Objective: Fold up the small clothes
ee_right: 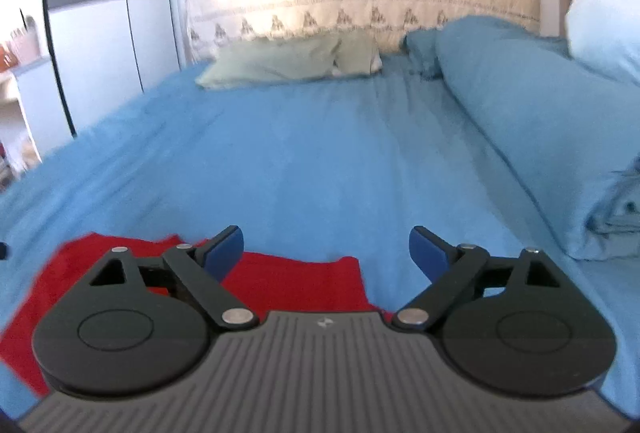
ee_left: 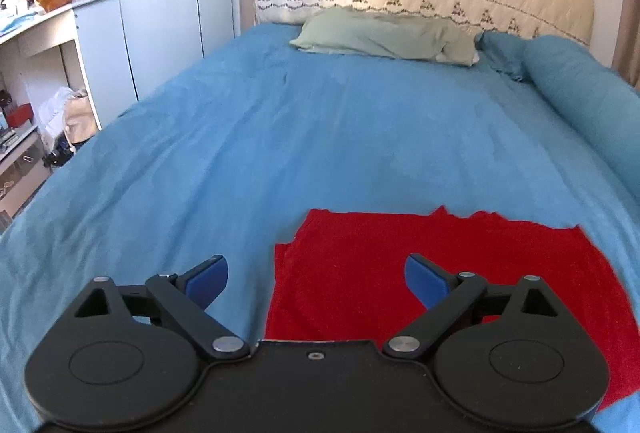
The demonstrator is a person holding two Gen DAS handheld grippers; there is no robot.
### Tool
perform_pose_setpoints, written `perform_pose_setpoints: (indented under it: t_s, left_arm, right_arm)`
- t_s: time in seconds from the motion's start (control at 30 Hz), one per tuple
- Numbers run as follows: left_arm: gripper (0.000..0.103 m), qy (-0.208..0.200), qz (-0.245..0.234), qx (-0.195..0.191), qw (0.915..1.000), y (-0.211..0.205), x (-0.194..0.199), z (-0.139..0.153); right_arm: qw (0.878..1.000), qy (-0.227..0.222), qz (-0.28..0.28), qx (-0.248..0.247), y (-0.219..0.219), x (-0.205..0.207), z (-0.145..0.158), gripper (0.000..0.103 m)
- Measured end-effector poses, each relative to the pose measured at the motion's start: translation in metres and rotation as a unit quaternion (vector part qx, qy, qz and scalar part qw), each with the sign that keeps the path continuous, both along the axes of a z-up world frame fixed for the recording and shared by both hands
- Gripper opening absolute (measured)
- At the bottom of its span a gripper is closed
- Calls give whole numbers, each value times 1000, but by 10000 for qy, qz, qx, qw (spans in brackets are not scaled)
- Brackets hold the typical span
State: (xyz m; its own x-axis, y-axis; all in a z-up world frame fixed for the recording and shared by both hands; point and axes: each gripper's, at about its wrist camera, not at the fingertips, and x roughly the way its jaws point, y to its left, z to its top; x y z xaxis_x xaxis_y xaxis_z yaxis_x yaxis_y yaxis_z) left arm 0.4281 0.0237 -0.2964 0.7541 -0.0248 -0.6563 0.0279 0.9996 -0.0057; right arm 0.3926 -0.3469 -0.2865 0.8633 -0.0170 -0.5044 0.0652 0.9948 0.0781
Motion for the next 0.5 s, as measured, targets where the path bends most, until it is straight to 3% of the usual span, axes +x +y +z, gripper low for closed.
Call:
perform_pose_setpoints:
  t_s: [0.1,0.23,0.37,0.5]
  left_arm:
    - [99,54,48,-66,10000,-4,-19,6]
    - [99,222,124,-127,9996,-3,-36,-2]
    - [99,433,223,-172,9987,1,-45,-21]
    - [99,530,299,-141,9980,4,-50,-40]
  right_arm:
    - [9997,-30,-57,222,6,-52,14,103]
    - [9968,357,-343,628,15,-102,5,103]
    - [9826,926,-911,1328,15,-135,-37,103]
    - [9677,1152,-1334,1803,15,-143,-77,103]
